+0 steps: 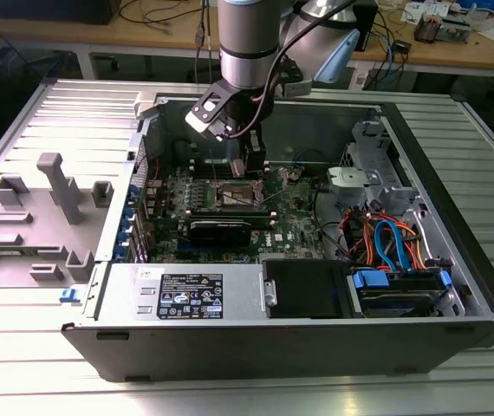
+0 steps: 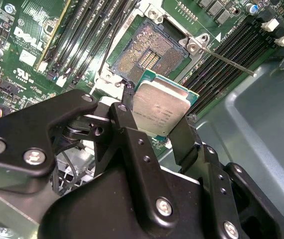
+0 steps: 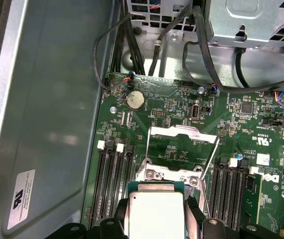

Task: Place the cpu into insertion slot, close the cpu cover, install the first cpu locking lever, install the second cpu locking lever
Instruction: 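Place the cpu into insertion slot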

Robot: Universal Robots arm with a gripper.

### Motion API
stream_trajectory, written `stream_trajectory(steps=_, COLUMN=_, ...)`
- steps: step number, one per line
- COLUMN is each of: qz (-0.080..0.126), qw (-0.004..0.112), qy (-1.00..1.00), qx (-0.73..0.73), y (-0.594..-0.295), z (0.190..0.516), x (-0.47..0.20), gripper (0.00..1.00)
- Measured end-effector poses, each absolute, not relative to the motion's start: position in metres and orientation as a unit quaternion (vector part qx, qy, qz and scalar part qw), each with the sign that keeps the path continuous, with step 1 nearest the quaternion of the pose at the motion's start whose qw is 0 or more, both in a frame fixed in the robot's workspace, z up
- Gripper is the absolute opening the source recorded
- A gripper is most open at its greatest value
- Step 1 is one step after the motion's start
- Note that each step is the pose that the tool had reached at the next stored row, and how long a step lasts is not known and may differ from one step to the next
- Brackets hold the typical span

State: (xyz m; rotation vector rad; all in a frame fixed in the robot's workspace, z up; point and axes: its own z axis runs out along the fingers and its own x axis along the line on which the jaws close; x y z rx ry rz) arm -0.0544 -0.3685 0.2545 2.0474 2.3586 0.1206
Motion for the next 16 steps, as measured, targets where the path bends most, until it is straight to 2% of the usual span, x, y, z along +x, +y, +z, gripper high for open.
stream_trajectory(steps=16, qz=0.038, qw=0.010, qy=0.729, qx=0.684, y=-0.370, z=0.238, x=-0.062, gripper=0.54)
